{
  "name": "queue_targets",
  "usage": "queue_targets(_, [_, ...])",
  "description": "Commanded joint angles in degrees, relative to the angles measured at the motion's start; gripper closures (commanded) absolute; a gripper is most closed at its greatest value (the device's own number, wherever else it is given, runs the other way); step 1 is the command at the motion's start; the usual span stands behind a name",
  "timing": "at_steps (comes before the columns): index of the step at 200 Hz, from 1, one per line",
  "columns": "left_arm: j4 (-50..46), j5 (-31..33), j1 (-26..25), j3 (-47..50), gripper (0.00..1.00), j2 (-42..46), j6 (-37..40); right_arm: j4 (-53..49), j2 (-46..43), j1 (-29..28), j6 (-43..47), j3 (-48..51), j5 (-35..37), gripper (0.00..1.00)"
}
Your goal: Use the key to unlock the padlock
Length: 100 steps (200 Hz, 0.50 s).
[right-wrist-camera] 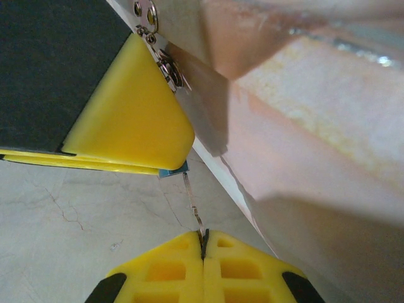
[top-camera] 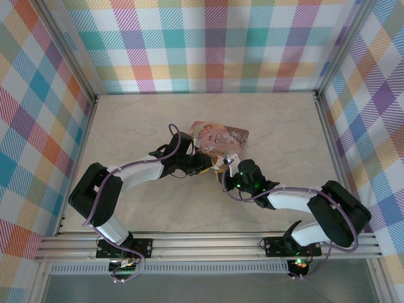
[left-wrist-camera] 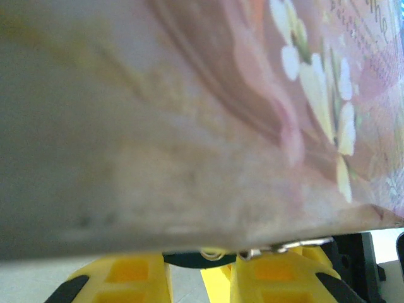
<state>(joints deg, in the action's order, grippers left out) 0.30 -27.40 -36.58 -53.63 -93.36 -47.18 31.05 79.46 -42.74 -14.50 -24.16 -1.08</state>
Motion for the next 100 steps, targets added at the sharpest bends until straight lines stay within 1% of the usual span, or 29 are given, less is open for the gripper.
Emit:
queue_targets(1, [1.66, -2.36, -1.30, -2.23, 0.89, 0.33, -1.49, 4.20, -1.23, -0.28, -0.26, -0.16, -1.13, 0.98])
queue_targets(100, [1.58, -2.05, -1.37, -2.32, 0.89, 0.02, -1.42, 3.13, -1.72, -0.42, -0.37, -0.01, -1.45, 0.99])
